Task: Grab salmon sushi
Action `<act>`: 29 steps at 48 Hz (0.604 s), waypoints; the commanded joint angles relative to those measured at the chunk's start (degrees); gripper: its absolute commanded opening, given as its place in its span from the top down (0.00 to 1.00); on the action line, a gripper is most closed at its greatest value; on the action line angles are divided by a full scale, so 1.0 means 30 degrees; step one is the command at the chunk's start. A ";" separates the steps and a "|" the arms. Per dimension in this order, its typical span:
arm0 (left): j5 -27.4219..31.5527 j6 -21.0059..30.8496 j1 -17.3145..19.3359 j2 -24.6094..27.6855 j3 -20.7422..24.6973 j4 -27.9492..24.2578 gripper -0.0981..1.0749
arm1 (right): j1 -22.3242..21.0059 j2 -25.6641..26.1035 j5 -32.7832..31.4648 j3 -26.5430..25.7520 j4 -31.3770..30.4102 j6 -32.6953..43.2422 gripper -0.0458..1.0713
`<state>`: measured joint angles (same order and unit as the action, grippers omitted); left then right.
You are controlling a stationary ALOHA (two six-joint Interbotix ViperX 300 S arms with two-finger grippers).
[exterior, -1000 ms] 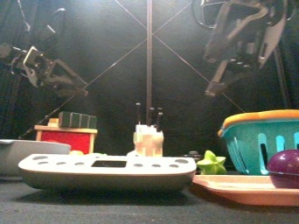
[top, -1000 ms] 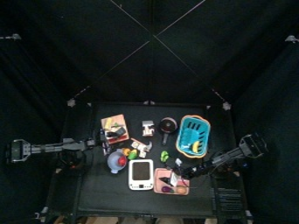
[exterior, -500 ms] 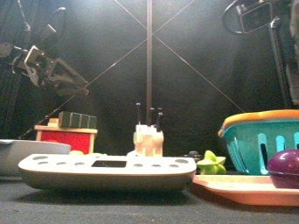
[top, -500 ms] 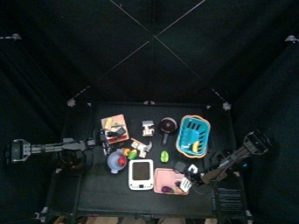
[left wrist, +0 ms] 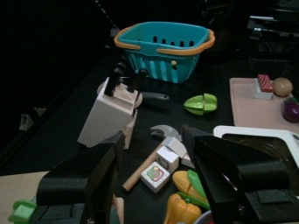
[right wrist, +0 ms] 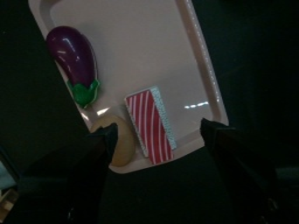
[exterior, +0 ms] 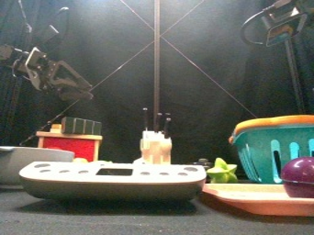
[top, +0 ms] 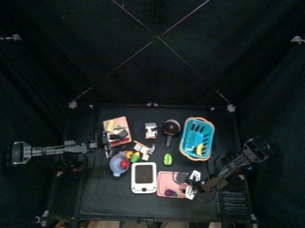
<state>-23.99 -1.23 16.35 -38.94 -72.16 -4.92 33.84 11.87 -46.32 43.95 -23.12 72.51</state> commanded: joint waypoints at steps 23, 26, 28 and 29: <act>-0.0146 -0.0029 -0.0029 0.0029 0.0205 0.0029 0.15 | -0.1143 -0.1670 0.2197 -0.0059 -0.0146 -0.0205 0.03; -0.0176 -0.0029 -0.0029 0.0029 0.0205 0.0029 0.15 | -0.1260 -0.1816 0.2461 -0.0088 -0.0146 -0.0205 0.03; -0.0176 -0.0029 -0.0029 0.0029 0.0205 0.0029 0.15 | -0.1318 -0.1934 0.2695 -0.0059 -0.0146 -0.0205 0.03; -0.0176 -0.0029 -0.0029 0.0000 0.0205 0.0029 0.15 | -0.1348 -0.2021 0.2754 -0.0059 -0.0146 -0.0234 0.03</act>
<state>-23.91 -1.23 16.35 -38.94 -72.25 -4.92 30.32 5.54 -39.11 44.21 -23.38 71.89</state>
